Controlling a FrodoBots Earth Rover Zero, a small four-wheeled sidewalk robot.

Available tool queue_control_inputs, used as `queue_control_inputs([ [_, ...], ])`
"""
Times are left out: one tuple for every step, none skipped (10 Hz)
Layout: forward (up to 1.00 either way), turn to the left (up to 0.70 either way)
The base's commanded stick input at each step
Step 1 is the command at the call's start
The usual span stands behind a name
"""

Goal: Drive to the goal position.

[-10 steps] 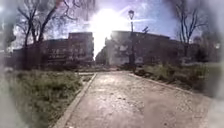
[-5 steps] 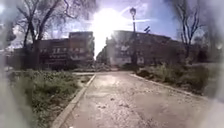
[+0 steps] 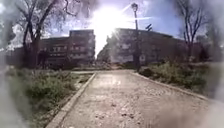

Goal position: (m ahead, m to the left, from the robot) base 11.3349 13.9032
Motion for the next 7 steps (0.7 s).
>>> queue_control_inputs([
  [0.7, 0.0],
  [0.7, 0.0],
  [0.7, 0.0],
  [0.7, 0.0],
  [0.7, 0.0],
  [0.7, 0.0],
  [0.7, 0.0],
])
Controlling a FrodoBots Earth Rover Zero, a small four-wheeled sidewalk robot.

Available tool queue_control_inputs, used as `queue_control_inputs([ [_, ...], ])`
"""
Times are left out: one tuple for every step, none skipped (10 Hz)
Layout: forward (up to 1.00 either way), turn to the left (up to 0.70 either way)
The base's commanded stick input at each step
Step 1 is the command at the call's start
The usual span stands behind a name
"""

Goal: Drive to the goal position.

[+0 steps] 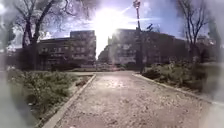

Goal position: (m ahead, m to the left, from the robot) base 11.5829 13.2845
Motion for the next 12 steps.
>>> queue_control_inputs([
  [0.7, 0.0],
  [0.7, 0.0],
  [0.7, 0.0],
  [0.7, 0.0],
  [0.7, 0.0],
  [0.7, 0.0],
  [0.7, 0.0],
  [0.7, 0.0],
  [0.7, 0.0],
  [0.7, 0.0],
  [0.7, 0.0],
  [0.7, 0.0],
])
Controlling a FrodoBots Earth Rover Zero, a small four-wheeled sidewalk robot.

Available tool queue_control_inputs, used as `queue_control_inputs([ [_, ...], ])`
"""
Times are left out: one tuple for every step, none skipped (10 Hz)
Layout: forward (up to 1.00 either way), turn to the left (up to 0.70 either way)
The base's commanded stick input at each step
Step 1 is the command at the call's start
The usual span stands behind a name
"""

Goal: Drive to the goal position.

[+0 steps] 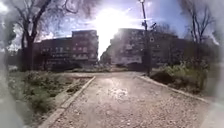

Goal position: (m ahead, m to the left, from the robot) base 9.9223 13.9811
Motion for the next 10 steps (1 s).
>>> queue_control_inputs([
  [0.7, 0.0],
  [0.7, 0.0],
  [0.7, 0.0],
  [0.7, 0.0],
  [0.7, 0.0],
  [0.7, 0.0],
  [0.7, 0.0],
  [0.7, 0.0],
  [0.7, 0.0],
  [0.7, 0.0],
])
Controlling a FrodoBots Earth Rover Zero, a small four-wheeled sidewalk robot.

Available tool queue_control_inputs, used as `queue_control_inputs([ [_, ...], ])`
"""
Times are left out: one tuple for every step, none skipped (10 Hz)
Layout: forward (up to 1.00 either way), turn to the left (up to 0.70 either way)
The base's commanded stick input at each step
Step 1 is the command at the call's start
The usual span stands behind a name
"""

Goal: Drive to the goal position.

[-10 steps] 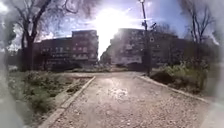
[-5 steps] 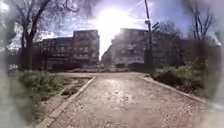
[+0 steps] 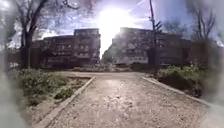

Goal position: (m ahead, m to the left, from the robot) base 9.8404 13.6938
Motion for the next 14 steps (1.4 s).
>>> queue_control_inputs([
  [0.7, 0.0],
  [0.7, 0.0],
  [0.7, 0.0],
  [0.7, 0.0],
  [0.7, 0.0],
  [0.7, 0.0],
  [0.7, 0.0],
  [0.7, 0.0],
  [0.7, 0.0],
  [0.7, 0.0],
  [0.7, 0.0],
  [0.7, 0.0],
  [0.7, 0.0],
  [0.7, 0.0],
])
